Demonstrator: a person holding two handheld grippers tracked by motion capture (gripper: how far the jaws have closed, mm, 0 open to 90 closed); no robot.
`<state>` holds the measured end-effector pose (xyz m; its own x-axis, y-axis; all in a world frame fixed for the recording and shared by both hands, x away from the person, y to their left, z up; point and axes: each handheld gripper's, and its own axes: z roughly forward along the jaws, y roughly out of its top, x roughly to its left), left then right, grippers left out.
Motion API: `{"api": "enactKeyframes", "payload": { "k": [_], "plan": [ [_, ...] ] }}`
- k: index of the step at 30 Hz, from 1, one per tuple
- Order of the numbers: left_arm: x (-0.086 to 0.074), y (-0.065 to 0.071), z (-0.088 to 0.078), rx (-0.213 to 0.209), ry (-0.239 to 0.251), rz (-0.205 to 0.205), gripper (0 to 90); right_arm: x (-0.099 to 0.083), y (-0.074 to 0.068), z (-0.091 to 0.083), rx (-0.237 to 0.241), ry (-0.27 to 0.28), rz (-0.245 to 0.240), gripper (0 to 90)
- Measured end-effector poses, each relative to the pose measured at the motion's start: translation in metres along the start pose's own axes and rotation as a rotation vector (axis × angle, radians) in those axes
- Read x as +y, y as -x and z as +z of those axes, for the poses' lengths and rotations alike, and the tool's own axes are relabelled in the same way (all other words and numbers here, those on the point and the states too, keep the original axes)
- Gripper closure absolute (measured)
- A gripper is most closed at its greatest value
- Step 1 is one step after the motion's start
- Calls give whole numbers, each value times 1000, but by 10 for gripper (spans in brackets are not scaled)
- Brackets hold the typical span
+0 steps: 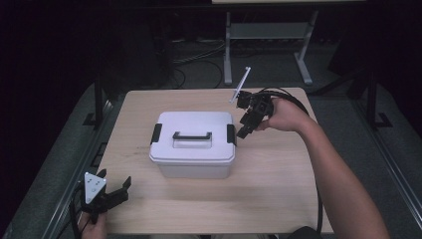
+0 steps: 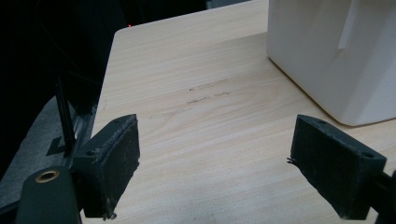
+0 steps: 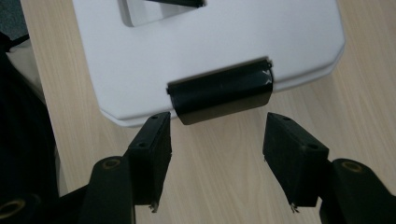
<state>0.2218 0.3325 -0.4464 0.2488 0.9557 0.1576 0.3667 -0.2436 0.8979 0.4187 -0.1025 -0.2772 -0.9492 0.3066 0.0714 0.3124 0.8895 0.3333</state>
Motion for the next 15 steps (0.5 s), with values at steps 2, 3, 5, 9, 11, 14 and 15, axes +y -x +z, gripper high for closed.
{"api": "enactKeyframes", "payload": {
  "k": [2,3,5,9,11,14,15],
  "plan": [
    [0,0,0,0,-1,-1,150,-3,1,0,-1,1,9,411],
    [0,0,0,0,0,-2,150,-5,1,0,-2,-1,10,411],
    [0,0,0,1,0,-1,150,-9,2,-1,-3,-2,20,410],
    [0,0,0,2,0,0,150,-17,4,-2,-8,0,31,406],
    [0,0,0,3,0,-5,150,-21,5,-2,-9,0,32,404],
    [0,0,0,4,0,-6,150,-28,6,-1,-10,0,40,403],
    [0,0,0,4,0,-6,150,-30,6,-1,-10,-1,41,402]
  ]
}}
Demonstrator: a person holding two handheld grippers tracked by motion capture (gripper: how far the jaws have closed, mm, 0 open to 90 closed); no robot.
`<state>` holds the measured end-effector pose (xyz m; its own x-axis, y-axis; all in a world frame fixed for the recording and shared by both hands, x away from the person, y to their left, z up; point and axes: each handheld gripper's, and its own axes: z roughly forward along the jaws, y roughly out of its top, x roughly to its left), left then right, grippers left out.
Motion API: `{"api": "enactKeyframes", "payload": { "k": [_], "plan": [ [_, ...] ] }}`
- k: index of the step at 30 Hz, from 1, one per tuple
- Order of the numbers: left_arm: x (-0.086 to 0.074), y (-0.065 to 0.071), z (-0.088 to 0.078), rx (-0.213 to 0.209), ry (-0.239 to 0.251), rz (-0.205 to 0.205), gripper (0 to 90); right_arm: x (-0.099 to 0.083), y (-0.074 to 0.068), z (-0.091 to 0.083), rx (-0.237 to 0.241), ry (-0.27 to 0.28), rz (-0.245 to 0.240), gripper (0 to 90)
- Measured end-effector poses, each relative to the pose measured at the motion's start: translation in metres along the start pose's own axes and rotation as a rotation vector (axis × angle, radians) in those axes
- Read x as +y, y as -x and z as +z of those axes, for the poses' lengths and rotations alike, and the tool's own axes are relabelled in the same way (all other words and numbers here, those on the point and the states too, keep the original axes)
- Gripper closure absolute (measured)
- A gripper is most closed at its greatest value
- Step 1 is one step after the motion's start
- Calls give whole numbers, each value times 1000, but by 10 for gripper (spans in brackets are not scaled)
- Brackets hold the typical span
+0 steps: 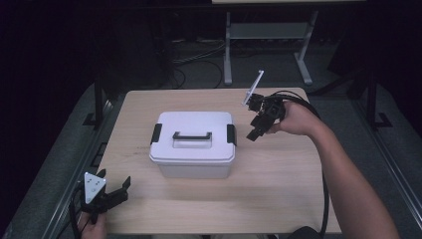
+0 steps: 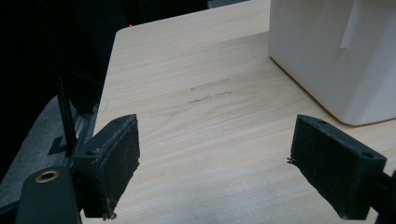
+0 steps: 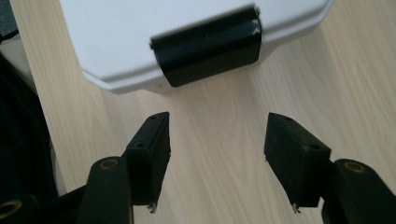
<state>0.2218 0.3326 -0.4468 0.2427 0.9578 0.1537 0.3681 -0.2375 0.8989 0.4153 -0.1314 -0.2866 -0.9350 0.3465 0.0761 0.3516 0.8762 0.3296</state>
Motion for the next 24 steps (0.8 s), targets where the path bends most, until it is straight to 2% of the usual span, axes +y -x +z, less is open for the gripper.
{"api": "enactKeyframes", "payload": {
  "k": [13,24],
  "plan": [
    [0,-1,0,2,-5,9,151,-26,5,2,-5,-1,47,391],
    [0,-1,-1,2,-1,5,150,-45,9,6,-2,-5,66,389]
  ]
}}
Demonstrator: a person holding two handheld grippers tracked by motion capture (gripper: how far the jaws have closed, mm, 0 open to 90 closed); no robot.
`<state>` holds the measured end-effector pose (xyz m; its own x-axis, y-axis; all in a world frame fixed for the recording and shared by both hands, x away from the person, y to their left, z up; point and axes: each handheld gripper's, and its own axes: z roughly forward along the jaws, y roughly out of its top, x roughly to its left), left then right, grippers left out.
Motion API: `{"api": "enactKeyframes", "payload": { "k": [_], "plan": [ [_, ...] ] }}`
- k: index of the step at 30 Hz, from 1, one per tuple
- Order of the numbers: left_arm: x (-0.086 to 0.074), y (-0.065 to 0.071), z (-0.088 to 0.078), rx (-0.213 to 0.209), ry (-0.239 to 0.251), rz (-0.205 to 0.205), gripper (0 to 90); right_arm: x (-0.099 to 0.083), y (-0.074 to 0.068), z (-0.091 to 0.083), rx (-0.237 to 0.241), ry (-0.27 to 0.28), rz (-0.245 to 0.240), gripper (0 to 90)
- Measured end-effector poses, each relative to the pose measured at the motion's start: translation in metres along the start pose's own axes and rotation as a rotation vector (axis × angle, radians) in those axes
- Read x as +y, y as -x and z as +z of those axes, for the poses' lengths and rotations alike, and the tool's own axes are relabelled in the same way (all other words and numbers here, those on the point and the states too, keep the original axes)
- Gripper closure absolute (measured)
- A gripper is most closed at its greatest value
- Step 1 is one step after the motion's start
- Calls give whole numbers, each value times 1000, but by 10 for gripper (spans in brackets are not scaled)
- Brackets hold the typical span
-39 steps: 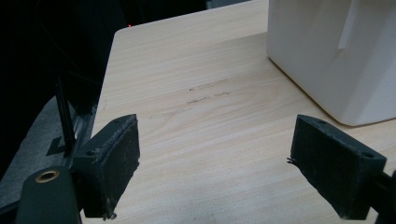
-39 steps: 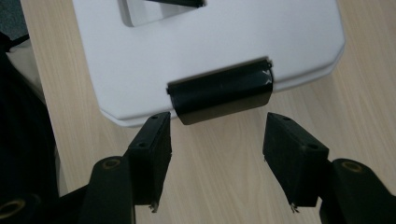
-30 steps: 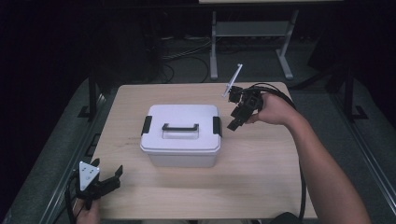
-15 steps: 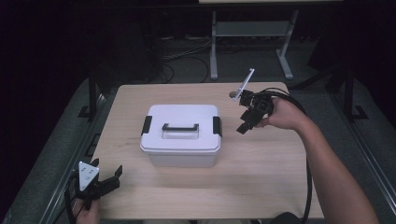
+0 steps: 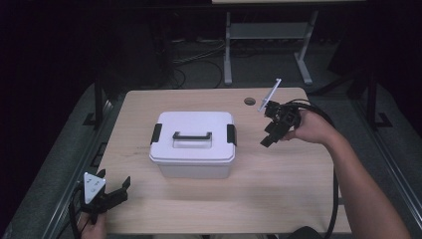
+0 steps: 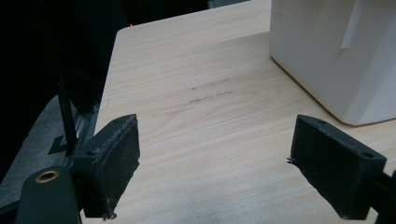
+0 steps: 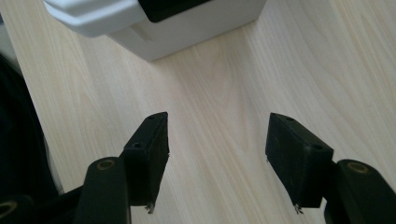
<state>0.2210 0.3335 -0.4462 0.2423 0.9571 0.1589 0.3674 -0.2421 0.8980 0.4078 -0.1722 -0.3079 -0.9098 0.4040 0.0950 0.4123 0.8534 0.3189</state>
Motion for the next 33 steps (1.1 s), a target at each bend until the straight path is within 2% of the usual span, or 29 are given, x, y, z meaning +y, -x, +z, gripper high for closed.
{"api": "enactKeyframes", "payload": {
  "k": [11,33],
  "plan": [
    [1,1,1,-3,-2,4,150,-18,2,5,3,-4,19,387],
    [1,1,2,-5,-3,4,150,-37,5,11,14,-5,50,385]
  ]
}}
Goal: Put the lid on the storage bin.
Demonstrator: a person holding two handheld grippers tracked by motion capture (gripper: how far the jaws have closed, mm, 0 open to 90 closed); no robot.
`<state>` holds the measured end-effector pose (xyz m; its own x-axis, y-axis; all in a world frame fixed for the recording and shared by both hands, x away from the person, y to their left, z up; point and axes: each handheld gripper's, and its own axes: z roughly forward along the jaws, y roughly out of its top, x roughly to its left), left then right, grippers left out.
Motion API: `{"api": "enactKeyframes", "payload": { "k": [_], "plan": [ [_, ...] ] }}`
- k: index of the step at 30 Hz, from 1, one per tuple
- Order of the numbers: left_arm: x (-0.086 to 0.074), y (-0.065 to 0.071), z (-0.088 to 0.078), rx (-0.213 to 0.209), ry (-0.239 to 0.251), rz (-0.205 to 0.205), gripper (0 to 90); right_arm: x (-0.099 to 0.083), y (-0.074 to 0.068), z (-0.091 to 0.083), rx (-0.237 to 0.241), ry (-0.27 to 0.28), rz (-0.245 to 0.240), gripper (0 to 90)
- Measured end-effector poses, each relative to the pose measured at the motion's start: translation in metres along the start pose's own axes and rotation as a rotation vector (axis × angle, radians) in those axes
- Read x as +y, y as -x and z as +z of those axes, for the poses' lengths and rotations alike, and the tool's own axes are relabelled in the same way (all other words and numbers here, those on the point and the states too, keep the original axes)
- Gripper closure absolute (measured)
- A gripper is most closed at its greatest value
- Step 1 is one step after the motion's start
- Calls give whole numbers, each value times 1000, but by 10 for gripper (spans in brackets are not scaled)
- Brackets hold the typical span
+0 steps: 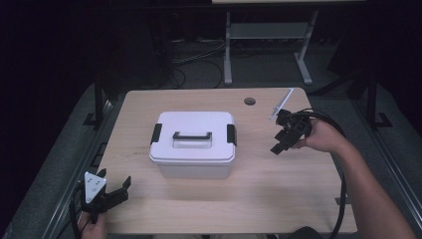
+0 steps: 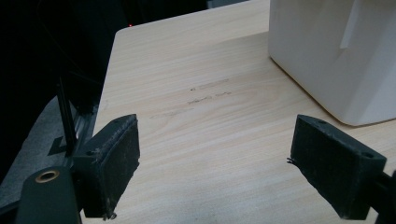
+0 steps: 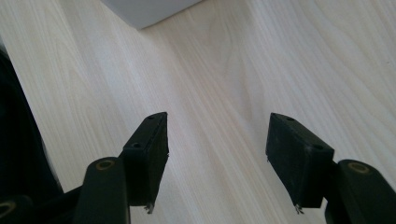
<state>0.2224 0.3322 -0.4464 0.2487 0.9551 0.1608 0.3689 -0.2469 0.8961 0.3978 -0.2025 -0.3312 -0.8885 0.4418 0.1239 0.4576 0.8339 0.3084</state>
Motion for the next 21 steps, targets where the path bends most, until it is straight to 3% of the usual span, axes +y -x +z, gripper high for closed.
{"api": "enactKeyframes", "payload": {
  "k": [21],
  "plan": [
    [0,0,0,3,0,6,150,-30,4,16,19,-1,45,381]
  ]
}}
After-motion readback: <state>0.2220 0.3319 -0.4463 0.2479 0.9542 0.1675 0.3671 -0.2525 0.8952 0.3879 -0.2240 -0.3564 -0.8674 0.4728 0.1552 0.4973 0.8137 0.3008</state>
